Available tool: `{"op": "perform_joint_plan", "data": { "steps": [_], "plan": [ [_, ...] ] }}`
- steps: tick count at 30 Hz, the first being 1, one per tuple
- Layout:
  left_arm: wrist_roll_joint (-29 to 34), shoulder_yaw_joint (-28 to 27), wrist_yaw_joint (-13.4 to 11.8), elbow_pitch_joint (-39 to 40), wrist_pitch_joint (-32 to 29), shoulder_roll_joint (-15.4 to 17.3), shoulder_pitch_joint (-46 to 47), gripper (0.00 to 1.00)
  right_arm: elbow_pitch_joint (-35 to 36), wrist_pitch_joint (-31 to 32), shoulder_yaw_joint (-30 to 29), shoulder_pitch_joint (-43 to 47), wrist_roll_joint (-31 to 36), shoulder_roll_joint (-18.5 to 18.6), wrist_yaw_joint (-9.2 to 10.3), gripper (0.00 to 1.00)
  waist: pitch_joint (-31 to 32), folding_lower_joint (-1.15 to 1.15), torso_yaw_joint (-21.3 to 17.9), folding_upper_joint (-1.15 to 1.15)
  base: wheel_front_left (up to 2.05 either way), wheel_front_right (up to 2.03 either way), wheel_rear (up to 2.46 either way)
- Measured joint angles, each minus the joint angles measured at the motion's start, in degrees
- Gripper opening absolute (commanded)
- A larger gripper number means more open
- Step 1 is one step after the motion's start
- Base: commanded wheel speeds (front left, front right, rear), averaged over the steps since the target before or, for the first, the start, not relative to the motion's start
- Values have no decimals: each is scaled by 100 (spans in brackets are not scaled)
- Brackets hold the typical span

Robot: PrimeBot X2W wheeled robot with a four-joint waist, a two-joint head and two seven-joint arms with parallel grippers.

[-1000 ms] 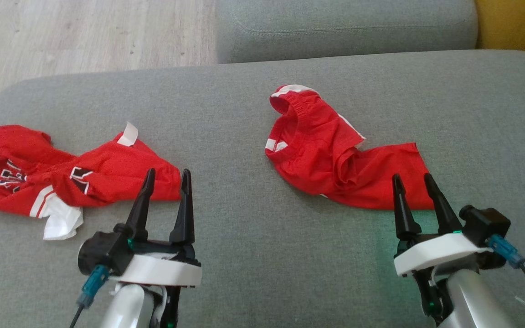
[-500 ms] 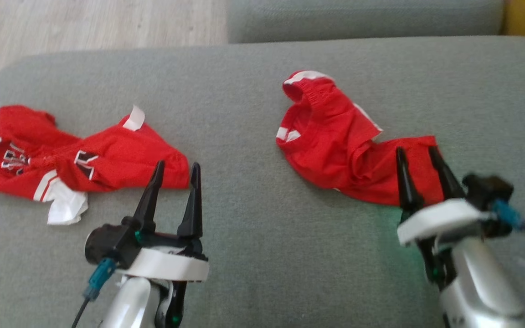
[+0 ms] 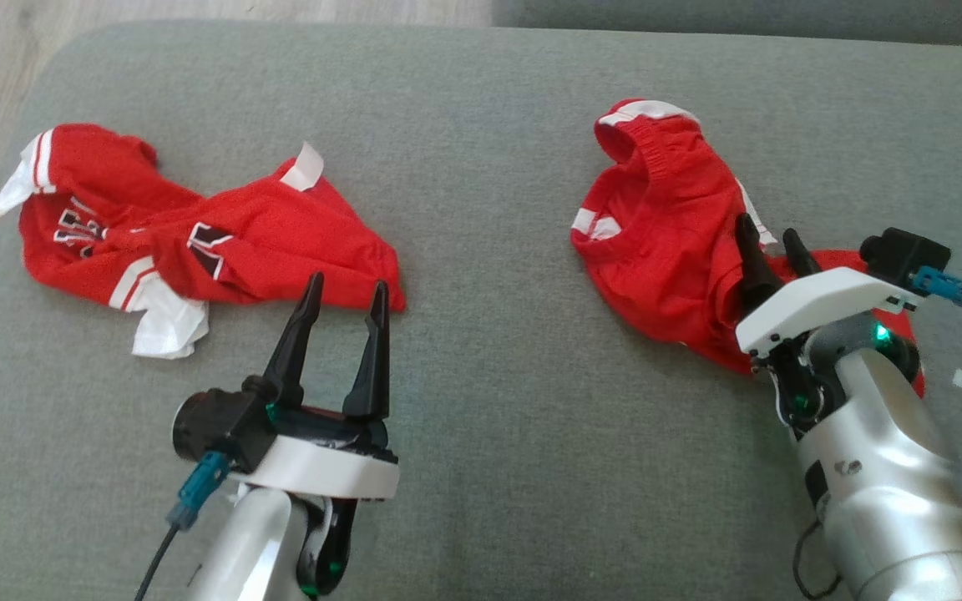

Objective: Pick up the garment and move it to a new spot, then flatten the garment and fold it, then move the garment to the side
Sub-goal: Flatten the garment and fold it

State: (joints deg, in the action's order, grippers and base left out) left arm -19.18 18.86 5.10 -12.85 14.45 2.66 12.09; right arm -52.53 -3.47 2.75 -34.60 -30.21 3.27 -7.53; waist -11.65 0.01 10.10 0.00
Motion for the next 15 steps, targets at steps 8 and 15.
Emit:
{"op": "perform_joint_plan", "data": {
  "steps": [8,15],
  "plan": [
    [-1,24,-15,-3,0,-1,75,100,-567,-367,342,-380,-126,10,0,0,-28,0,47,0,0,0,0],
    [-5,14,-55,-13,0,-1,71,100,-912,-717,45,-833,744,263,0,0,91,-1,-112,0,0,0,0]
  ]
}}
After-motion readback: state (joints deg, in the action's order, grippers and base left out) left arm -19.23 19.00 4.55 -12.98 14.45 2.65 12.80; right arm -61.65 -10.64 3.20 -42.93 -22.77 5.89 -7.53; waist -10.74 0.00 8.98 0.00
